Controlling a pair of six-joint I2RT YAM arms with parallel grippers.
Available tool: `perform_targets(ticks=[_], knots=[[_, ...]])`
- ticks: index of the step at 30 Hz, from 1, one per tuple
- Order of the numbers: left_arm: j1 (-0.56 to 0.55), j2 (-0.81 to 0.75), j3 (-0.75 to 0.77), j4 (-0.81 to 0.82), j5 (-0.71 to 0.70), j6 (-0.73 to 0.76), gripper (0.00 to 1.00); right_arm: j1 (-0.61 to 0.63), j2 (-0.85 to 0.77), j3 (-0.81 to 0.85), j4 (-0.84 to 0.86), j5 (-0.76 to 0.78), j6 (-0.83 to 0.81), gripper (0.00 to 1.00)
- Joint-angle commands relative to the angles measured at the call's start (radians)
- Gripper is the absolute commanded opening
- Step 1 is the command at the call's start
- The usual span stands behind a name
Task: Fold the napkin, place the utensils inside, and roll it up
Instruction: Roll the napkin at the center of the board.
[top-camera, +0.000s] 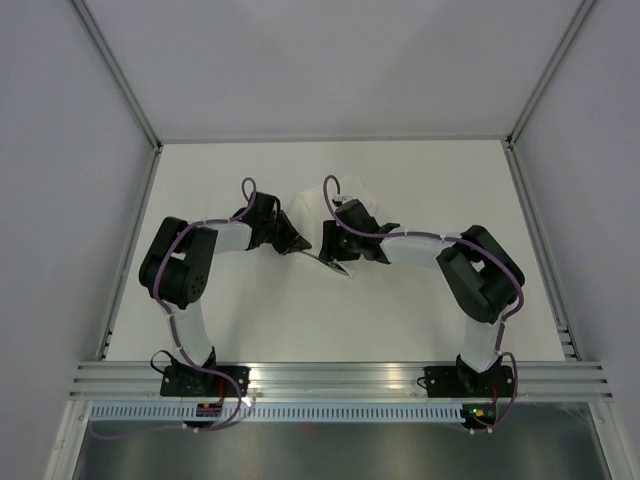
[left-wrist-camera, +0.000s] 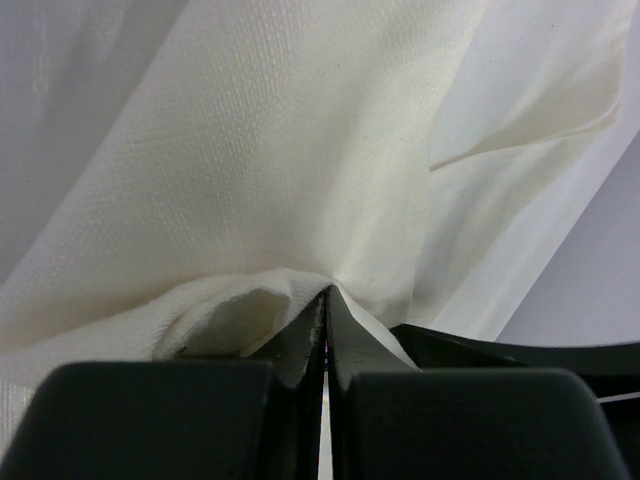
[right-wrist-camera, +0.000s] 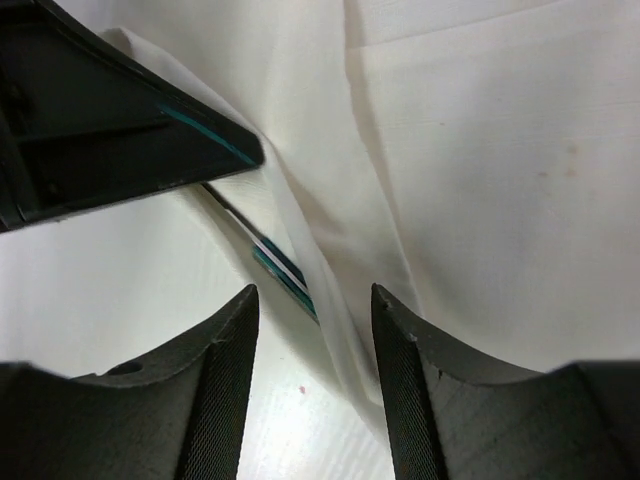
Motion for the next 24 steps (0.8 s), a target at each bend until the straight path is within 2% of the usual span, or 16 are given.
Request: perform_targets(ticks=[1, 6, 10, 14, 24], knots=[[0.005, 0.053, -0.008, -0.128, -0.118, 0.02, 0.02, 0.029, -0.108, -0.016, -0.055, 0.256, -0.131, 0.55], [0.005, 0.055, -0.002, -0.131, -0.114, 0.023, 0.02, 0.081, -0.188, -0.047, -0.021, 0.325, -0.221, 0.57], [0.005, 0.058, 0.004, -0.133, -0.107, 0.024, 0.02, 0.122, -0.216, -0.049, 0.003, 0.302, -0.276, 0.56], [0.005, 0.059, 0.007, -0.136, -0.106, 0.029, 0.02, 0.168, -0.178, -0.03, 0.005, 0.279, -0.331, 0.49], [0.005, 0.058, 0.008, -0.139, -0.104, 0.033, 0.02, 0.207, -0.052, 0.025, -0.01, 0.256, -0.392, 0.49]])
